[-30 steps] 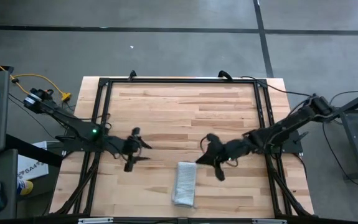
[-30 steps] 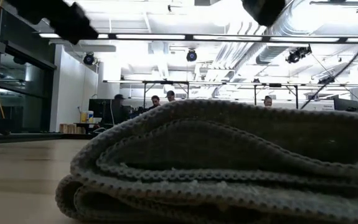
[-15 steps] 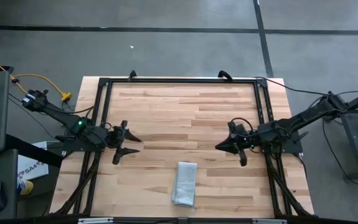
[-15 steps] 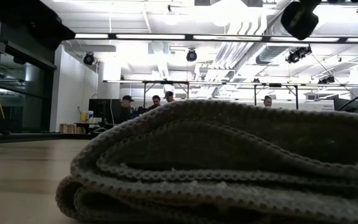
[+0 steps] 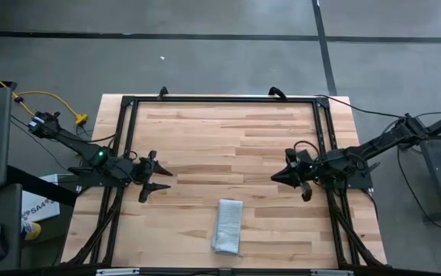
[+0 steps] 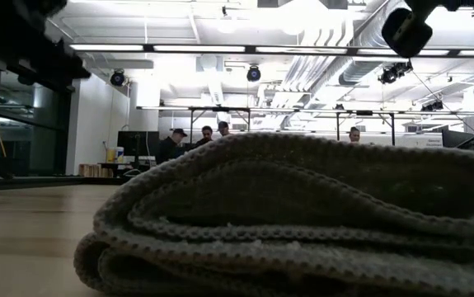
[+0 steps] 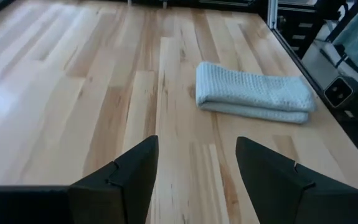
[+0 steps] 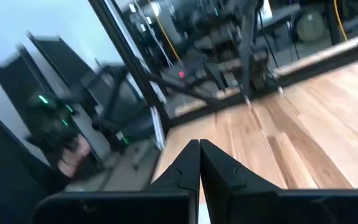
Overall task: Fold microfiber towels
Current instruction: Return to Home Position
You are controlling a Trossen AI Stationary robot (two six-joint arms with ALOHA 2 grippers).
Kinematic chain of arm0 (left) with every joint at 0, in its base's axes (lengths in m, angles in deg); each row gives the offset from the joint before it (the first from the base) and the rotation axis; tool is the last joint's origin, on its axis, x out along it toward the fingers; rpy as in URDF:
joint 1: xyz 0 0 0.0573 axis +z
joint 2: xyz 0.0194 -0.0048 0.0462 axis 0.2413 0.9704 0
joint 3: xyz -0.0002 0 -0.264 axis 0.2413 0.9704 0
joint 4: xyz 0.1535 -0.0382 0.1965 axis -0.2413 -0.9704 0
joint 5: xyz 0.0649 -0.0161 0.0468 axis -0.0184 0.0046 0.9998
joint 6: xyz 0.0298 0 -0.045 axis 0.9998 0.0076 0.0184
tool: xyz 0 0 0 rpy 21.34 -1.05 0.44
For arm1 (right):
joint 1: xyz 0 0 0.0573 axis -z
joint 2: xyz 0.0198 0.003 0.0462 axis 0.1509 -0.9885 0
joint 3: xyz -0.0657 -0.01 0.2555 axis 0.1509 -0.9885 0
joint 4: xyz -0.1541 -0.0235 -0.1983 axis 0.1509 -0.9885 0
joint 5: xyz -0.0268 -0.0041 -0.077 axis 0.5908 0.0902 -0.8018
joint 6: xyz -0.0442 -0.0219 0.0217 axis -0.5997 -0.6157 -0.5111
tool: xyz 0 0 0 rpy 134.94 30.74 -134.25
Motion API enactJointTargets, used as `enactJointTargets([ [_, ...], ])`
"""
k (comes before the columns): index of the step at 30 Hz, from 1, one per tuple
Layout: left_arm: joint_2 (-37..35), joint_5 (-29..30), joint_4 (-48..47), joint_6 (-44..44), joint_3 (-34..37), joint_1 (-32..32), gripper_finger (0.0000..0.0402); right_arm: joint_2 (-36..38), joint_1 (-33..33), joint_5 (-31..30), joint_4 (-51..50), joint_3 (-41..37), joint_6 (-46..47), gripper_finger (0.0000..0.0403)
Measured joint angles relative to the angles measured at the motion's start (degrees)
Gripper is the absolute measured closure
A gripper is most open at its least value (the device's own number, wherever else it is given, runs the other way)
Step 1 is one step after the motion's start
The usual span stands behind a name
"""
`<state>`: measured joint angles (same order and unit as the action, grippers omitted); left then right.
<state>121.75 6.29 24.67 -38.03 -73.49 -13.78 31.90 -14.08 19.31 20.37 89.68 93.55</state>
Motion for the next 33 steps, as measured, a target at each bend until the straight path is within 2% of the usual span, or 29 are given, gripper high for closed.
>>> enactJointTargets([
  [4,-4.45,-0.2,3.64,-1.55,4.85,0.0,0.0187,3.48,0.03,0.02,9.28,-6.26,0.47,0.0401],
  [10,-11.29,-0.68,2.52,-1.48,7.01,0.0,0.0187,8.76,-0.01,2.72,23.74,-15.24,-0.97,0.0401],
  [15,-13.47,-0.7,1.86,-1.89,8.78,0.0,0.0187,11.23,0.04,4.33,29.92,-20.18,-2.1,0.0401],
  [23,-13.74,-0.72,1.58,-1.91,8.98,0.0,0.0187,14.73,0.04,4.51,30.53,-22.66,-2.25,0.0401],
  [33,-13.74,-0.72,1.57,-2.13,9.0,0.0,0.0187,18.1,0.04,4.84,14.44,-22.68,-1.62,0.0401],
])
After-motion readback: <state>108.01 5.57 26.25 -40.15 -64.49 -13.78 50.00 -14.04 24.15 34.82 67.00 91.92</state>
